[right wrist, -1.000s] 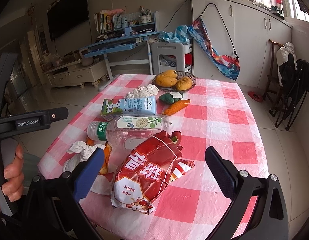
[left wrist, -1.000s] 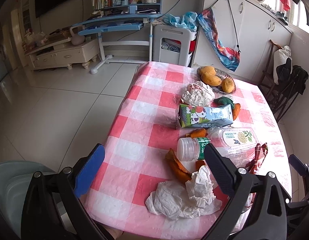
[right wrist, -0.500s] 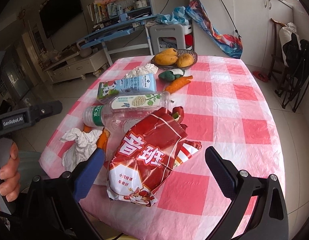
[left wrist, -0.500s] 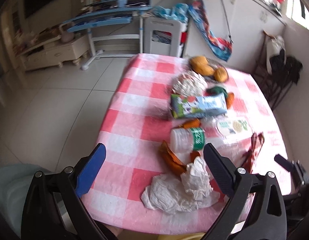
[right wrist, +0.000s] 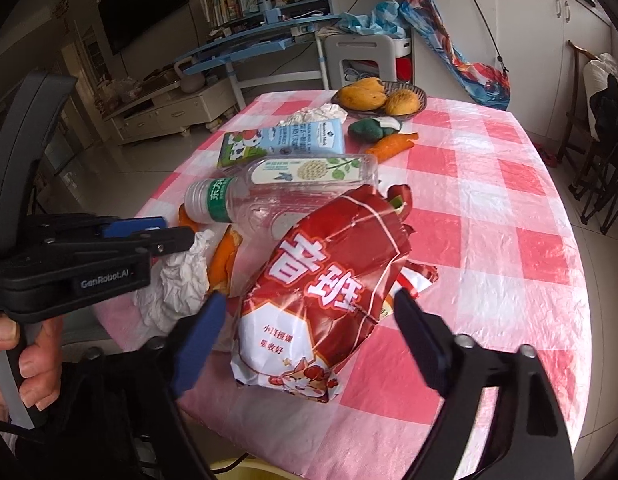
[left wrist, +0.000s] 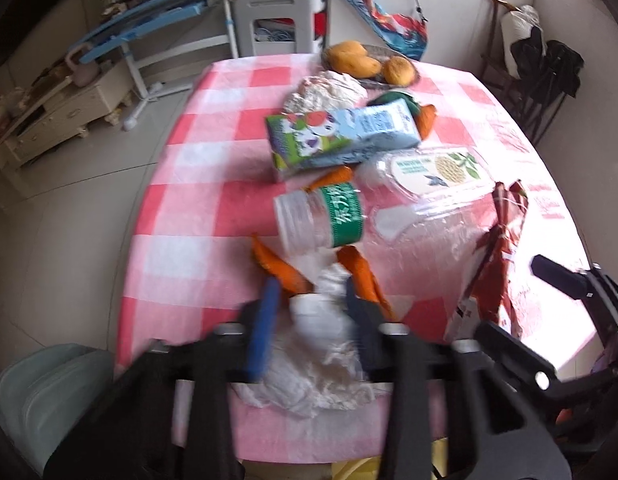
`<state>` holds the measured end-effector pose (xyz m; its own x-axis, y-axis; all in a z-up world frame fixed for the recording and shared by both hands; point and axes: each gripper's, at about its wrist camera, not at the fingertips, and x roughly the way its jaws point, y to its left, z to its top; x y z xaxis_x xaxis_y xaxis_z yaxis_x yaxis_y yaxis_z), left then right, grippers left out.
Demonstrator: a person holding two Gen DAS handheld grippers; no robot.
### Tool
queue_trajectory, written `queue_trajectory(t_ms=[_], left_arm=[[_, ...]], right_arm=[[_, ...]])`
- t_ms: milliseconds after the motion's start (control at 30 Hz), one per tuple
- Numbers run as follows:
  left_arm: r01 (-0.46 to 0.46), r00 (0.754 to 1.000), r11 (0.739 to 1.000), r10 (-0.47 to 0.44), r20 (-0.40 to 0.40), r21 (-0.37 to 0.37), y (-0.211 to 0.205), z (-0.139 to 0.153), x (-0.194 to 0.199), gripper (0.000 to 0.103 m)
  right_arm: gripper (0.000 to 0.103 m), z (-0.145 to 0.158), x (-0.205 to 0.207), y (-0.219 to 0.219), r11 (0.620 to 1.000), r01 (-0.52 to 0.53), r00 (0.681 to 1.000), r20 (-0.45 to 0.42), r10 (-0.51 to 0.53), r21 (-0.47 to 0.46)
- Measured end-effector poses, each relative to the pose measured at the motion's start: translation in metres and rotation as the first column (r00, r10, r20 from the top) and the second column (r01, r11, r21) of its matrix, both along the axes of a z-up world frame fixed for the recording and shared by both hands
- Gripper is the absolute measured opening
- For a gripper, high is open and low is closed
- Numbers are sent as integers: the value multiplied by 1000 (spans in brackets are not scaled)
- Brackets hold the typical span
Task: Collect trash
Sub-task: 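Grasp the crumpled white tissue with left tool while right tool grasps red snack bag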
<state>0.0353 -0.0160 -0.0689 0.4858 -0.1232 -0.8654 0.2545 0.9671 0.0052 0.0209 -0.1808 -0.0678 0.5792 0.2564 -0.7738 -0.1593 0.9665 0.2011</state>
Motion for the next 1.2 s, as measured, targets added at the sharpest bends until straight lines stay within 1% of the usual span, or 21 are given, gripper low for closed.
queue_trajectory(t_ms=[100, 133, 167, 200, 233, 300, 367, 400, 433, 467, 533, 667, 800, 900, 933, 967, 1000, 1033, 1067, 1100, 1200], left_arm=[[13, 1000, 1000, -12, 23, -17, 1, 7, -4, 7], [9, 999, 999, -8, 36, -39, 5, 13, -4, 6], [3, 999, 998, 0, 44, -69, 10, 18, -4, 6], [-5, 998, 992, 12, 54, -125, 18, 25, -4, 6], [-14, 998, 987, 24, 63, -163, 25, 31, -3, 6], [-35, 994, 973, 57, 92, -228, 39, 42, -3, 6], [-56, 992, 960, 85, 97, -273, 49, 47, 0, 6], [-66, 991, 951, 97, 91, -302, 54, 48, 1, 6], [-77, 990, 941, 111, 84, -330, 59, 48, 3, 6], [-86, 989, 936, 120, 81, -341, 61, 49, 4, 6], [-94, 988, 936, 129, 81, -340, 62, 49, 4, 6], [-93, 989, 945, 124, 81, -313, 57, 46, 4, 6], [-101, 988, 947, 131, 81, -303, 58, 46, 3, 6], [-111, 988, 947, 140, 73, -303, 59, 45, 3, 6], [-114, 987, 947, 141, 71, -301, 60, 45, 4, 6], [-116, 987, 947, 142, 68, -298, 59, 44, 4, 6], [-117, 988, 948, 143, 66, -296, 60, 43, 4, 6], [-118, 988, 948, 143, 63, -295, 59, 43, 5, 6], [-118, 988, 948, 142, 62, -296, 59, 42, 4, 6], [-116, 988, 948, 140, 61, -295, 59, 42, 4, 6], [-108, 989, 951, 131, 62, -290, 55, 42, 3, 6]], right_arm=[[73, -6, 1, 1, 1000, -9, 1000, -18, 9, 7], [73, -8, 2, 0, 1000, -9, 1000, -23, 9, 10], [73, -9, 2, 1, 1000, -8, 1000, -26, 9, 11], [72, -10, 2, 1, 1000, -10, 1000, -26, 11, 13], [71, -11, 3, 2, 1000, -12, 1000, -27, 13, 15], [66, -12, 4, 3, 1000, -20, 999, -30, 20, 24], [55, -12, 4, 4, 999, -28, 999, -29, 29, 34], [52, -11, 4, 5, 999, -34, 999, -23, 35, 34], [46, -10, 3, 7, 999, -40, 999, -16, 41, 30], [42, -8, 3, 8, 999, -45, 999, -10, 45, 27], [32, -4, 2, 8, 998, -54, 999, 7, 54, 32], [12, 3, 1, 3, 996, -66, 997, 31, 64, 55], [10, 8, 1, -2, 996, -70, 997, 45, 67, 59], [10, 9, 2, -7, 998, -52, 998, 46, 50, 28], [13, 6, 4, -7, 999, -51, 998, 27, 50, 17], [22, 3, 5, -9, 999, -35, 999, 16, 35, 12], [34, 0, 6, -14, 1000, -9, 1000, 5, 8, 23], [65, -3, 6, -17, 999, 16, 1000, -10, -15, 35], [79, -5, 8, -20, 998, 52, 998, -28, -51, 34], [79, -7, 9, -22, 996, 82, 996, -35, -81, 29], [80, -12, 15, -20, 993, 112, 993, -48, -111, 27]])
